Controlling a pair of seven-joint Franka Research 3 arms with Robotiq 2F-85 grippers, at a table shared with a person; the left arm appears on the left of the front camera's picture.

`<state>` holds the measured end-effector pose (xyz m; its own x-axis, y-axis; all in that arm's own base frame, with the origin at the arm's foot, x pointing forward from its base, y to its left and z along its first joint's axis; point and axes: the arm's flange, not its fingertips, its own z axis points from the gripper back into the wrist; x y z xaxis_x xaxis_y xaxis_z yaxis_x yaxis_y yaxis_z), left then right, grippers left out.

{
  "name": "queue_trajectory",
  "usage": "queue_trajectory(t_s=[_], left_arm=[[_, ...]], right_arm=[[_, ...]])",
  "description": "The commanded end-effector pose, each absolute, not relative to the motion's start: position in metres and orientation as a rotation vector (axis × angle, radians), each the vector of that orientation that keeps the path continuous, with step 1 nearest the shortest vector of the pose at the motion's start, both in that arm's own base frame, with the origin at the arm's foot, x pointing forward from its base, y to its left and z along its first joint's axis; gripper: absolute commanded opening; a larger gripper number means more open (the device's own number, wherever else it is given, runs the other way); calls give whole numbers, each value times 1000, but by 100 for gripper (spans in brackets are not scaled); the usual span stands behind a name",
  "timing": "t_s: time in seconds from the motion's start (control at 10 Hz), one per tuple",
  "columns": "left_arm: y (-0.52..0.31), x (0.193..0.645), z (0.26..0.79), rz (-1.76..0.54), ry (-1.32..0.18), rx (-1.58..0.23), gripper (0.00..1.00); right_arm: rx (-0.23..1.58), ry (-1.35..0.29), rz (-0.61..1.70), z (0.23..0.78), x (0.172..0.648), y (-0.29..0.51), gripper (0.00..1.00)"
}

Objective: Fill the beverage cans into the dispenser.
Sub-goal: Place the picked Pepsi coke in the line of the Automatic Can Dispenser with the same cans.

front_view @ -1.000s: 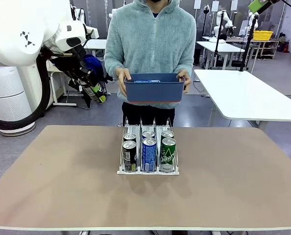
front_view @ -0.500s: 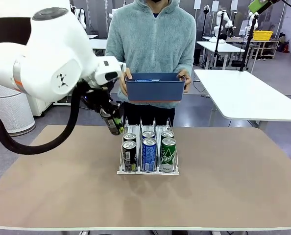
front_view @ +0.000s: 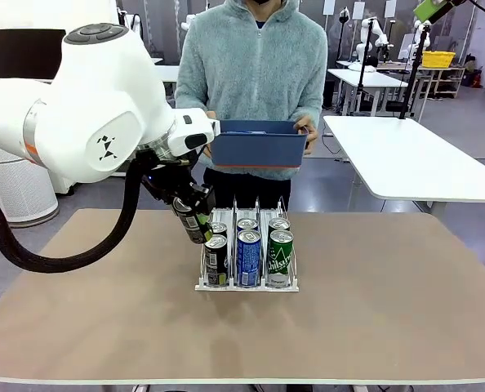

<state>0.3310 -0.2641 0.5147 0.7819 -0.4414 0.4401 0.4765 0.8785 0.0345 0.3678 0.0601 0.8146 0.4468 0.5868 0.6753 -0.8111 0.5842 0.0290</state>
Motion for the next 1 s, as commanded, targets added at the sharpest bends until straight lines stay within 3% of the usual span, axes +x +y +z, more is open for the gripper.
queue_trajectory(t_s=[0.0, 0.3, 0.9], left_arm=[[-260, 337, 517, -487, -472, -62, 58], [-273, 337, 520, -409, -438, -63, 58], [-300, 307, 481, -691, -393, -79, 58]], right_arm=[[385, -666, 886, 814, 366, 61, 100], [385, -666, 886, 814, 366, 61, 100], [385, -666, 886, 814, 366, 61, 100]])
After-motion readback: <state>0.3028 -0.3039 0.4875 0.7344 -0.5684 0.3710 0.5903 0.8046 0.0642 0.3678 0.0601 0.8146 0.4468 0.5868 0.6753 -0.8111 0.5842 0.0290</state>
